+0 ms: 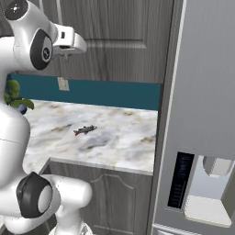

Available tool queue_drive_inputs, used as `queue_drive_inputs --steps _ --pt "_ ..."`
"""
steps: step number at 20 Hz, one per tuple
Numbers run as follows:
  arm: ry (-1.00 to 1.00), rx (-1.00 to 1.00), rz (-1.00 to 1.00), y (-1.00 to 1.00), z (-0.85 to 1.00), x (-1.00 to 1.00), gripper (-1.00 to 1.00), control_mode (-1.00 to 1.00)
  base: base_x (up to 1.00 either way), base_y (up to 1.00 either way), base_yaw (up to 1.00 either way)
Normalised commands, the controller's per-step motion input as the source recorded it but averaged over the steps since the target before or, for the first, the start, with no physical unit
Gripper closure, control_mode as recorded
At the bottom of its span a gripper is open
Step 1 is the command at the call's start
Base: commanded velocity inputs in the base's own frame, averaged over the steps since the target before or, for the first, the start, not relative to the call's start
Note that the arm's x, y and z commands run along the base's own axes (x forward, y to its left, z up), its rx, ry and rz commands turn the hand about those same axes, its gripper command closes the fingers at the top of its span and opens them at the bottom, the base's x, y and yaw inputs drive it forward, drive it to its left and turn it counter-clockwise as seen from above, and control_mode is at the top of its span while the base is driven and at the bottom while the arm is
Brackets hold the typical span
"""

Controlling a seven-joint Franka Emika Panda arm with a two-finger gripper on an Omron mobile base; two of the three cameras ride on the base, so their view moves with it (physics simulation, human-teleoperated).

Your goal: Retrieve the bowl from the cabinet, then place the raw meat into the bowl to avoid contamination.

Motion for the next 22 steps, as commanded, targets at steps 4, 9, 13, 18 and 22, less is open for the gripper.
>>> queue_drive_inputs --steps 4,9,13,18,22 --pt "-0.05 0.06 0.00 -0.17 0.00 -0.80 1.00 -1.00 0.00 0.00 0.00" --pt "-0.03 0.08 0.00 -0.24 0.00 -0.78 1.00 -1.00 0.00 0.00 0.00" --pt "-0.03 0.09 0.00 -0.32 0.01 -0.85 1.00 -1.00 0.00 0.00 0.00" --pt "-0.03 0.08 0.00 -0.32 0.00 -0.79 1.00 -1.00 0.00 0.00 0.00" --pt "-0.01 0.01 0.00 0.00 0.00 -0.52 1.00 -1.00 0.00 0.00 0.00"
